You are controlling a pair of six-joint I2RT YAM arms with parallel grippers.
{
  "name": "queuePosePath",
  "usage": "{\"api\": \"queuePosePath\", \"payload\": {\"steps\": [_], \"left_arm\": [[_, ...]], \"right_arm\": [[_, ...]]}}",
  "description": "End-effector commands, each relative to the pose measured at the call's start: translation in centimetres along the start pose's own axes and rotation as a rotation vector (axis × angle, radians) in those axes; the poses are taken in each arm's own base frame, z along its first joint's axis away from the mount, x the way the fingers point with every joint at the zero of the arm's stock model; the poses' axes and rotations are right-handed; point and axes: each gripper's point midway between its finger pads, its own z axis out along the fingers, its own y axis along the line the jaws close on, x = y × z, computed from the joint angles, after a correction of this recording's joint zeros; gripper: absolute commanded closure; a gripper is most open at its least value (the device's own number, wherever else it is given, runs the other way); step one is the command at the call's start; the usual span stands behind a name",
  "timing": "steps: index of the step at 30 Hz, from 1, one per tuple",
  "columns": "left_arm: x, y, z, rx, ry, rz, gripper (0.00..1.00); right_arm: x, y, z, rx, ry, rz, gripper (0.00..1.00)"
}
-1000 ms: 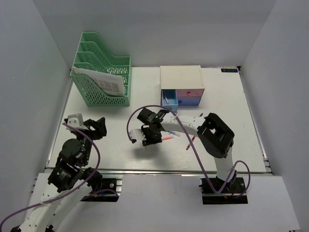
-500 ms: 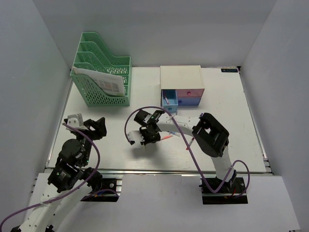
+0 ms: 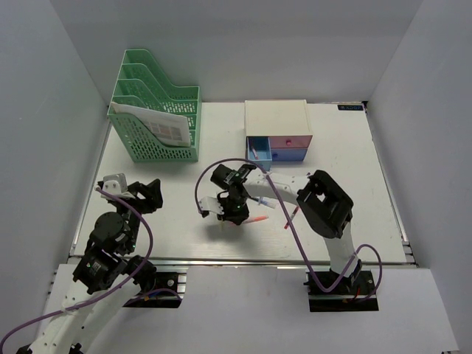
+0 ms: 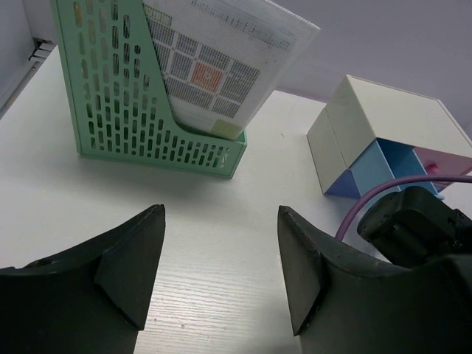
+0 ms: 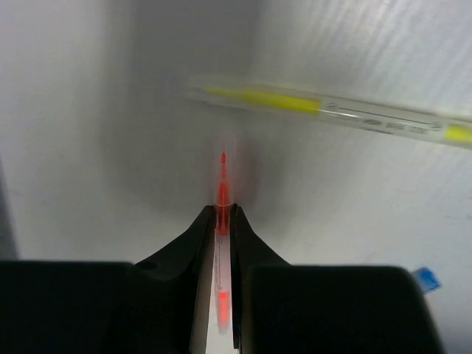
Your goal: Organize the desk
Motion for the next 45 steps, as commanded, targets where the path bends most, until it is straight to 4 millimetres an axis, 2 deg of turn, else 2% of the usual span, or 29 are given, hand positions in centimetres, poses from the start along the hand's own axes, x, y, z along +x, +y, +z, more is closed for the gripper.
{"api": "queuePosePath", "payload": {"steps": [1,3,4,6,7,9,10,13,15,16,17,18,19,20,21,23,24,27,29,32,33,34,36,38,45], "left_arm": [[0.6,0.3,0.0,-0.009,0.009,0.016,0.28],[0.6,0.4,0.0,-0.012,0.009,0.017,0.28],[0.6,0.4,0.0,-0.014,0.01,0.018,0.28],[0.7,0.4,0.1,-0.018,0.012,0.021,0.28],[0.7,0.5,0.1,-0.021,0.012,0.022,0.28],[0.9,0.5,0.1,-0.024,0.017,0.027,0.28],[0.9,0.6,0.2,-0.029,0.019,0.029,0.28],[1.3,0.7,0.4,-0.039,0.037,0.042,0.28],[1.5,0.7,0.5,-0.043,0.045,0.048,0.28],[1.5,0.7,0.5,-0.045,0.048,0.05,0.28],[1.7,0.7,0.6,-0.047,0.056,0.057,0.28],[1.8,0.7,0.7,-0.05,0.059,0.059,0.28],[2.0,0.8,0.7,-0.051,0.064,0.065,0.28],[2.1,0.7,0.8,-0.052,0.069,0.069,0.28],[2.2,0.7,0.9,-0.054,0.074,0.075,0.28],[2.6,0.8,1.0,-0.059,0.087,0.084,0.28],[2.7,0.8,1.1,-0.06,0.097,0.092,0.28],[3.2,0.7,1.2,-0.06,0.118,0.1,0.28],[3.7,0.6,1.3,-0.057,0.136,0.109,0.28],[4.0,0.5,1.5,-0.056,0.152,0.119,0.28],[4.1,0.5,1.6,-0.056,0.158,0.123,0.28],[4.2,0.4,1.6,-0.056,0.162,0.124,0.28],[4.3,0.4,1.7,-0.054,0.168,0.129,0.28],[4.5,0.3,1.8,-0.052,0.172,0.133,0.28],[4.8,0.1,1.9,-0.045,0.183,0.141,0.28]], "right_arm": [[-2.9,3.4,-4.2,-0.119,-0.165,0.029,1.0],[-4.1,3.9,-6.1,-0.122,-0.227,-0.001,1.0],[-5.2,4.2,-8.2,-0.117,-0.286,-0.021,1.0],[-6.1,4.5,-10.2,-0.112,-0.343,-0.056,1.0],[-7.0,5.0,-12.1,-0.105,-0.393,-0.083,1.0],[-7.6,5.1,-13.9,-0.078,-0.434,-0.119,1.0],[-8.1,4.9,-15.6,-0.029,-0.463,-0.148,1.0],[-8.6,2.8,-19.4,0.166,-0.498,-0.209,1.0],[-8.0,0.9,-21.4,0.292,-0.501,-0.214,1.0],[-7.6,0.2,-23.2,0.383,-0.496,-0.226,1.0],[-7.2,-1.6,-24.1,0.473,-0.505,-0.231,1.0],[-7.1,-2.0,-25.6,0.549,-0.517,-0.25,1.0],[-6.3,-3.2,-26.6,0.62,-0.503,-0.26,1.0],[-6.8,-4.2,-27.7,0.686,-0.524,-0.288,1.0],[-5.7,-5.4,-28.2,0.723,-0.513,-0.276,1.0],[-6.0,-6.6,-29.1,0.771,-0.527,-0.311,1.0],[-5.6,-7.8,-29.9,0.811,-0.544,-0.323,1.0],[-5.6,-9.5,-30.5,0.823,-0.59,-0.365,1.0],[-5.5,-10.3,-30.1,0.789,-0.629,-0.39,1.0],[-4.4,-11.8,-30.0,0.779,-0.66,-0.374,1.0],[-4.5,-11.8,-29.9,0.757,-0.693,-0.387,1.0],[-3.5,-12.6,-30.5,0.777,-0.7,-0.373,1.0],[-3.3,-12.6,-30.0,0.739,-0.746,-0.376,1.0],[-2.3,-13.2,-29.8,0.735,-0.764,-0.363,1.0],[-1.4,-12.9,-28.5,0.649,-0.869,-0.347,1.0]]}}
